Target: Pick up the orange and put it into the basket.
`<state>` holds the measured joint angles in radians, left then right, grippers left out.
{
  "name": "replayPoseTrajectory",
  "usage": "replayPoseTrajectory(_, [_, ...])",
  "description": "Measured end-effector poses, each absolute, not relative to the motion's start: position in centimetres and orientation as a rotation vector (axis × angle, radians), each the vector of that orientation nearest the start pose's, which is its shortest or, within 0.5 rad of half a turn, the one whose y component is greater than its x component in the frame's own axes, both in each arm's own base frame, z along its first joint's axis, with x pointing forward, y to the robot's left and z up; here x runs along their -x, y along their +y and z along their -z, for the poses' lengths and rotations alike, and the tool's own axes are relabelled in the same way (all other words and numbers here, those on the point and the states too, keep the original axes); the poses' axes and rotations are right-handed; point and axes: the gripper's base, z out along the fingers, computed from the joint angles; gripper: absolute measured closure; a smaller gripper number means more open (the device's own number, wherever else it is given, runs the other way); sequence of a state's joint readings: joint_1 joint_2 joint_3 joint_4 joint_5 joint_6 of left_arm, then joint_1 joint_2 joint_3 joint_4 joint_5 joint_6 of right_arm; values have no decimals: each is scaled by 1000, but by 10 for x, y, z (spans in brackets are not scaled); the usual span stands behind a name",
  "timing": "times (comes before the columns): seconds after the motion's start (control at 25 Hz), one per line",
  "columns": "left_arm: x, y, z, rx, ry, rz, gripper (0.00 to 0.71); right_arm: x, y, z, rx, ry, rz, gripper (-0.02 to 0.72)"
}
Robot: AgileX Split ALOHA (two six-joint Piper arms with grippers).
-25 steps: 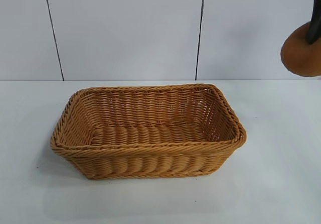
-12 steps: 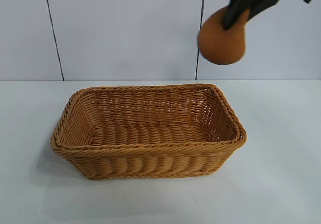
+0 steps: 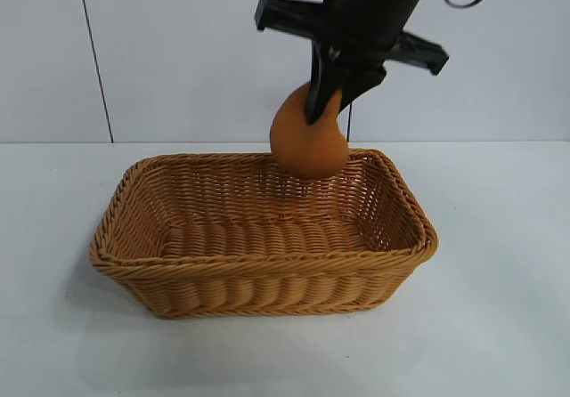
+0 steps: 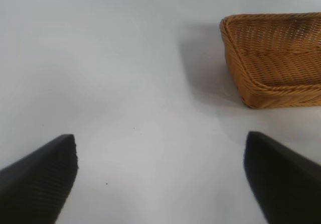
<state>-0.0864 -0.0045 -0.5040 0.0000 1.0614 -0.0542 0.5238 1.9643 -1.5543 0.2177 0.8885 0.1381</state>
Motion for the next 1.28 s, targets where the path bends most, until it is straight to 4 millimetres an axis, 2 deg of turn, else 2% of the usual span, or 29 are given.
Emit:
replayPoseTrajectory(0.2, [6,1,-278,-33,2037,88,67,-371,234,-172,378,2869,-430,680])
replayPoseTrajectory(0.28, [6,1,-278,-33,2037,88,67,-371,234,-165,419,2875,-418,679])
replayPoseTrajectory(0.36, [6,1,-278,-33,2037,88,67,-372,234,-166,474,2858,-411,619])
replayPoseTrajectory(0.44, [6,1,-278,-33,2037,88,67,-372,234,-170,527,2832,-404,448])
replayPoseTrajectory(0.56, [6,1,-278,-33,2037,88,67,-371,233,-179,552,2798,-403,154])
replayPoseTrajectory(0.64, [6,1,-278,-33,2037,88,67,-370,232,-186,559,2784,-403,70])
replayPoseTrajectory(0.8, [6,1,-278,-33,2039,88,67,-363,228,-205,591,2783,-390,33])
replayPoseTrajectory(0.92, [6,1,-278,-32,2039,79,67,-355,219,-230,644,2766,-332,30])
replayPoseTrajectory(1.04, [6,2,-278,-32,2038,68,67,-343,204,-258,703,2757,-199,30])
replayPoseTrajectory(1.16, [6,2,-278,-32,2038,63,67,-334,188,-279,691,2761,-53,30])
replayPoseTrajectory(1.28, [6,2,-278,-32,2038,63,67,-332,179,-288,659,2752,32,30])
